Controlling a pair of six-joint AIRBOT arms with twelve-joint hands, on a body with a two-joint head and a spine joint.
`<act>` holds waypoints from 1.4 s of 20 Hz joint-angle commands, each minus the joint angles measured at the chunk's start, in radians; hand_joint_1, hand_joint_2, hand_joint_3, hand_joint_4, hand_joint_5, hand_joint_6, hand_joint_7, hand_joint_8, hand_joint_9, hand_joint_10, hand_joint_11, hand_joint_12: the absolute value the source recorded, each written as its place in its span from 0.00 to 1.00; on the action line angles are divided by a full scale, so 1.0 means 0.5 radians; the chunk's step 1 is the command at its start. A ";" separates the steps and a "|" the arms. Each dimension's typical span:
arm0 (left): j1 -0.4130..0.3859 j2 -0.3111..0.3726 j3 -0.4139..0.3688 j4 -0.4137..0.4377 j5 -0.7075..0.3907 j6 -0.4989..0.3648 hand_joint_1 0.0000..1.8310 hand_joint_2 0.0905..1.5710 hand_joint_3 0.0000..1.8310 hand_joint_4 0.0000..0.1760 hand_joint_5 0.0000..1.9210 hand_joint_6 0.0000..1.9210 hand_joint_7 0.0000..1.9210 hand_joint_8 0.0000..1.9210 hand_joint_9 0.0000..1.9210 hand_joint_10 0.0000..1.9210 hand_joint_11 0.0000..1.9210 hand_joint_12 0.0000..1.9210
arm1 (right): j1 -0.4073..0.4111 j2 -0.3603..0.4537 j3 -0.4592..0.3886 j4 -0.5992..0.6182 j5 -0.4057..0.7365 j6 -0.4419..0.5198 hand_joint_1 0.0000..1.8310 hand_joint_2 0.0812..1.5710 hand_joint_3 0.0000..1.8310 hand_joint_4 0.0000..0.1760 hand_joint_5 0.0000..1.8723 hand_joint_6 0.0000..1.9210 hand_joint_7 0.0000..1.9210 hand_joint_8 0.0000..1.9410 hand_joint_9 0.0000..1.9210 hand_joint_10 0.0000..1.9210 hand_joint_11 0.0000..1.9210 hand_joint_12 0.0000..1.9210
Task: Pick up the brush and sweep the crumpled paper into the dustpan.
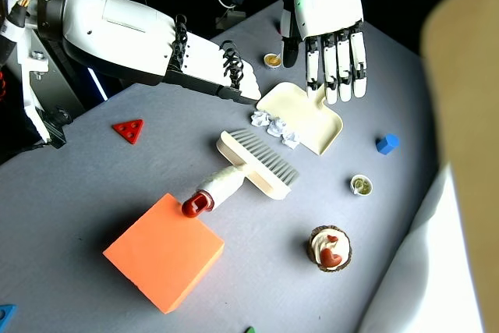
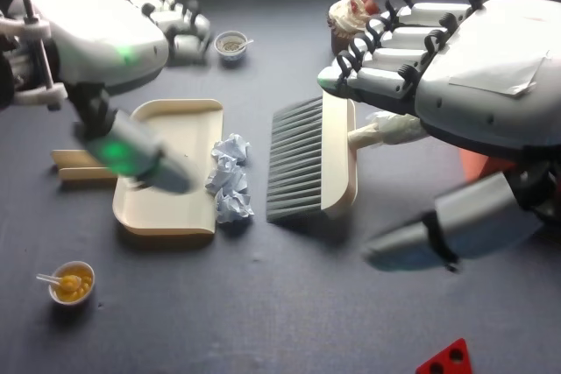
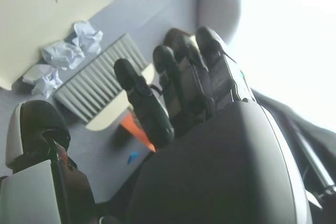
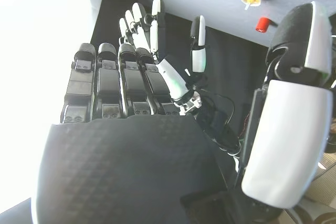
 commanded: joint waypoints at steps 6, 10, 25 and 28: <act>-0.073 -0.009 0.005 -0.423 -0.236 0.518 0.04 0.51 0.00 0.00 0.03 0.00 0.05 0.00 0.06 0.00 0.03 0.07 | 0.031 0.022 -0.013 -0.047 -0.140 0.007 0.00 0.52 0.00 0.00 0.08 0.00 0.09 0.00 0.09 0.00 0.07 0.05; -0.019 -0.015 0.038 -0.569 -0.314 0.701 0.39 0.46 0.00 0.00 0.00 0.00 0.03 0.00 0.05 0.00 0.05 0.06 | 0.031 0.022 -0.013 -0.047 -0.140 0.007 0.00 0.53 0.00 0.00 0.06 0.00 0.07 0.00 0.07 0.00 0.05 0.04; 0.309 -0.138 0.267 -0.280 -0.572 0.247 0.43 0.61 0.00 0.53 0.13 0.01 0.08 0.00 0.08 0.00 0.08 0.05 | 0.031 0.022 -0.018 -0.047 -0.140 0.007 0.00 0.54 0.00 0.00 0.07 0.00 0.08 0.00 0.08 0.00 0.05 0.03; 0.392 -0.168 0.299 -0.230 -0.618 0.137 0.43 0.63 0.00 0.66 0.16 0.01 0.08 0.00 0.08 0.00 0.07 0.05 | 0.030 0.022 -0.022 -0.050 -0.140 0.006 0.00 0.53 0.00 0.00 0.08 0.00 0.09 0.00 0.09 0.00 0.06 0.03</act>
